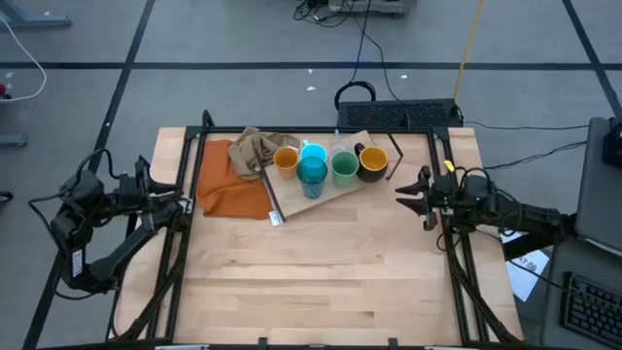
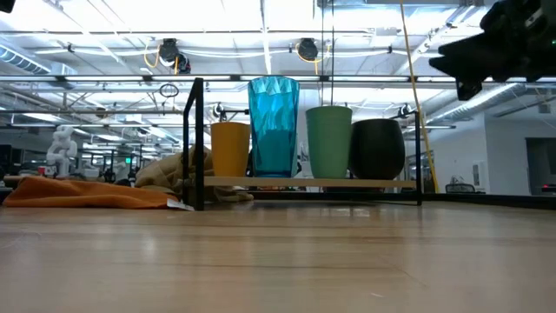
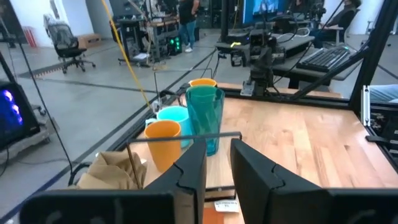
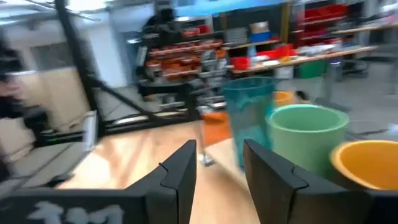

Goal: Stack small to large cups/mugs on shelf
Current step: Return to Home Position

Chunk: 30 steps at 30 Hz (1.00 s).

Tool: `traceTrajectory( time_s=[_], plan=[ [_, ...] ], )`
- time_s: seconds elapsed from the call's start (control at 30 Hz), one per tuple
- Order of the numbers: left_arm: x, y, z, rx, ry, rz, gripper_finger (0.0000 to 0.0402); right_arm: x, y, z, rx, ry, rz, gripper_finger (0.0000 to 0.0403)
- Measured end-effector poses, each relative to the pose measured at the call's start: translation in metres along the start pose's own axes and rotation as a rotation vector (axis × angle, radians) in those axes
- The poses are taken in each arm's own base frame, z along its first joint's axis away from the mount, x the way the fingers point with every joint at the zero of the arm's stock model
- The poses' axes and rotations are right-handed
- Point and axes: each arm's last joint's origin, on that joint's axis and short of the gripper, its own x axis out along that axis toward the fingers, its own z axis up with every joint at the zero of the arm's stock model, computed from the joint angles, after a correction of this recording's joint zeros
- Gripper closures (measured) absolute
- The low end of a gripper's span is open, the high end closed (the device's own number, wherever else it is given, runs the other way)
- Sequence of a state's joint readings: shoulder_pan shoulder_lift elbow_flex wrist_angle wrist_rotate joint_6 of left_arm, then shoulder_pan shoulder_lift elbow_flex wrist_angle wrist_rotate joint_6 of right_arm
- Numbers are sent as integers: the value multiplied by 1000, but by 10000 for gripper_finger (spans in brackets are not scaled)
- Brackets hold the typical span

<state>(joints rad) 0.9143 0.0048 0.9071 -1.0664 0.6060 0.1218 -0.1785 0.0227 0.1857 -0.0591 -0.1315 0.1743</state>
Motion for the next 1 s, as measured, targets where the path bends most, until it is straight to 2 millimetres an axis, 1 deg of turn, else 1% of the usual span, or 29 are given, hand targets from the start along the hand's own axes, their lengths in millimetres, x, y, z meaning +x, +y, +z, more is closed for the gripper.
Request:
traceTrajectory(
  time_s=[0.1,0.23,0.43,0.5,0.67,0.83,0.9,0.93,1.0],
  plan=[
    [0,0,2,13,-20,-9,330,2,0,-5,-30,13,-97,287],
    [0,0,3,31,-27,-13,330,3,5,-3,-47,-62,-96,300],
    [0,0,3,50,-28,-7,330,10,7,-23,-72,-35,-142,308],
    [0,0,5,63,-42,3,330,11,8,-26,-83,-13,-133,308],
    [0,1,8,96,-74,7,330,11,9,-27,-110,-7,-118,309],
    [0,1,9,129,-76,27,330,11,9,-23,-189,-39,-119,312],
    [0,2,9,133,-74,46,330,11,10,-20,-201,-67,-120,326],
    [0,2,9,132,-73,54,330,11,10,-20,-204,-69,-120,340],
    [0,2,9,128,-71,67,330,11,10,-21,-212,-61,-119,380]
  ],
)
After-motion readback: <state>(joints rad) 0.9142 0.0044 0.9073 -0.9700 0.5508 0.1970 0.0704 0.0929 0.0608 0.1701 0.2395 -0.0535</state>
